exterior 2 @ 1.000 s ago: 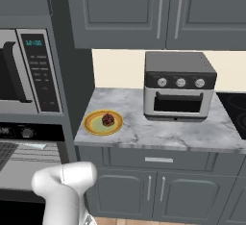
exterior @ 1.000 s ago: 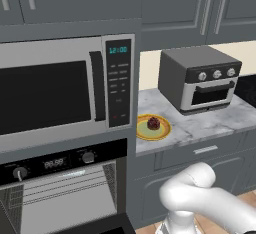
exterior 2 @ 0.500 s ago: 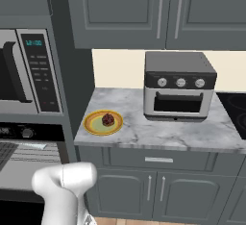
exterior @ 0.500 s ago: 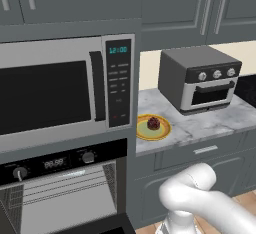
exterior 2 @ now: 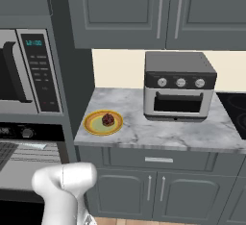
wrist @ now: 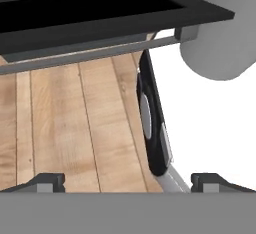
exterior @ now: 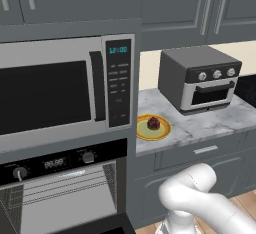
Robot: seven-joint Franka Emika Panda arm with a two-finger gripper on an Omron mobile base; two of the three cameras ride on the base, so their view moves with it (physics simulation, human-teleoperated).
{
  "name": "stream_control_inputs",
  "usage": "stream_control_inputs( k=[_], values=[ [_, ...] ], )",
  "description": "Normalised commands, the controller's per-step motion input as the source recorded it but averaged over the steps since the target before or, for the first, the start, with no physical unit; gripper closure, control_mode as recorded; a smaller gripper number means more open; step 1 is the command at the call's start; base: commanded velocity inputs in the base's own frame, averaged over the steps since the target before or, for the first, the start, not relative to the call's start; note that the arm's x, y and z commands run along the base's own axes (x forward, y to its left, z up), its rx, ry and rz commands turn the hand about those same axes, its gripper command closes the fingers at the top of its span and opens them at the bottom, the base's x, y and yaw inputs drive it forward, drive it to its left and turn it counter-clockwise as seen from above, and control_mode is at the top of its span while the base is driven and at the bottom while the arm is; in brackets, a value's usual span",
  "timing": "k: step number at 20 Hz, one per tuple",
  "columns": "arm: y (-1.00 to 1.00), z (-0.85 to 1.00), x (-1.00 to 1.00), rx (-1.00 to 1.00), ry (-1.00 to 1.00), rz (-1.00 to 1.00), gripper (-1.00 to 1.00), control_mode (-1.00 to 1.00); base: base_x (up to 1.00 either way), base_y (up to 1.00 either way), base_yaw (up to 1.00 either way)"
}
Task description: Take the baked cake out of the oven and place it on the plate for cooling. Then close the oven door.
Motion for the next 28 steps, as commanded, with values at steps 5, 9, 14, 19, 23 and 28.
stream_control_inputs(
  k=[5, 9, 14, 19, 23, 28],
  values=[
    [0.15, -0.17, 0.33, 0.0, -0.16, 0.06, -1.0, -1.0, 0.0, 0.0, 0.0],
    [0.17, -0.17, 0.36, 0.0, -0.11, 0.07, -1.0, -1.0, 0.0, 0.0, 0.0],
    [0.18, -0.2, 0.41, 0.0, -0.06, 0.05, -1.0, -1.0, 0.0, 0.0, 0.0],
    [0.14, -0.27, 0.23, 0.0, -0.01, 0.04, -1.0, -1.0, 0.0, 0.0, 0.0],
    [0.11, -0.36, 0.13, 0.0, 0.0, 0.01, -1.0, -1.0, 0.0, 0.0, 0.0],
    [0.11, -0.34, 0.26, 0.0, -0.01, 0.02, -1.0, -1.0, 0.0, 0.0, 0.0]
  ],
)
